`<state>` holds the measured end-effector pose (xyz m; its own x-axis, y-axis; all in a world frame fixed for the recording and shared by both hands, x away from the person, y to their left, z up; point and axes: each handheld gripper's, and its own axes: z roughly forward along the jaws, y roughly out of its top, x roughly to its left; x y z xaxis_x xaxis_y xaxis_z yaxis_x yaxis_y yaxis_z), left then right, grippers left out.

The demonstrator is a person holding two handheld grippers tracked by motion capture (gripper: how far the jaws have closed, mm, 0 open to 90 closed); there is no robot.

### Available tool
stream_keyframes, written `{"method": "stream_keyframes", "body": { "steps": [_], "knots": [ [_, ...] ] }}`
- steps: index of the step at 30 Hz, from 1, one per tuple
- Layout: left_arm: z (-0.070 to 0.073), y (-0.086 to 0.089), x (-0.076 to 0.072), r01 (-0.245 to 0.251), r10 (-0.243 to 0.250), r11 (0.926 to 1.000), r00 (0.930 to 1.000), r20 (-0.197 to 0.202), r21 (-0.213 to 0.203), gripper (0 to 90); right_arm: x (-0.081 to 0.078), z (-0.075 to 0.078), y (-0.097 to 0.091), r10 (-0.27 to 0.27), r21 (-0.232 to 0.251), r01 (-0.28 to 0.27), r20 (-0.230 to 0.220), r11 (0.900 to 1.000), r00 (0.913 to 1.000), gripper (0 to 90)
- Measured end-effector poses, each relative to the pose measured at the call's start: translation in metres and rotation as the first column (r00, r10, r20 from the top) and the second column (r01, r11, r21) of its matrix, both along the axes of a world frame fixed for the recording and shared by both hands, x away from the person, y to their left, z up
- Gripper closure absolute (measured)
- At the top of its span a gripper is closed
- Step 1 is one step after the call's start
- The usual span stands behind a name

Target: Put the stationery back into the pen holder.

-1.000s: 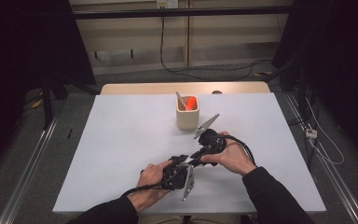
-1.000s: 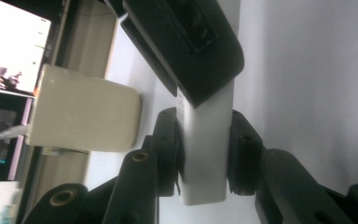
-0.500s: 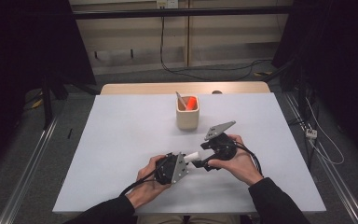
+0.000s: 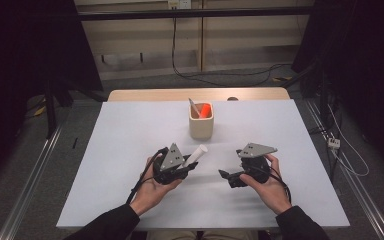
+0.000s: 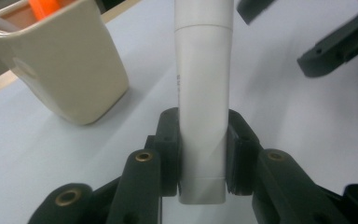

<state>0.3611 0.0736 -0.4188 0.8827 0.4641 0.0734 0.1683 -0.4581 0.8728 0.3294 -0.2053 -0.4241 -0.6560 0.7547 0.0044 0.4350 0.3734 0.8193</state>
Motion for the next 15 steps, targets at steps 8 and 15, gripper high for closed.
{"method": "stream_keyframes", "body": {
  "steps": [8,15],
  "knots": [
    [0.015,0.01,0.019,-0.029,0.026,0.9955,0.9991,-0.035,-0.09,71.2,-0.011,-0.003,-0.025,-0.107,0.041,0.106,0.021,0.9935,0.994,6.7],
    [0.029,0.001,0.038,-0.066,0.058,0.9868,0.9968,-0.054,-0.148,71.2,-0.02,-0.006,-0.041,-0.142,0.076,0.139,0.028,0.9873,0.9895,7.0]
  ]
}}
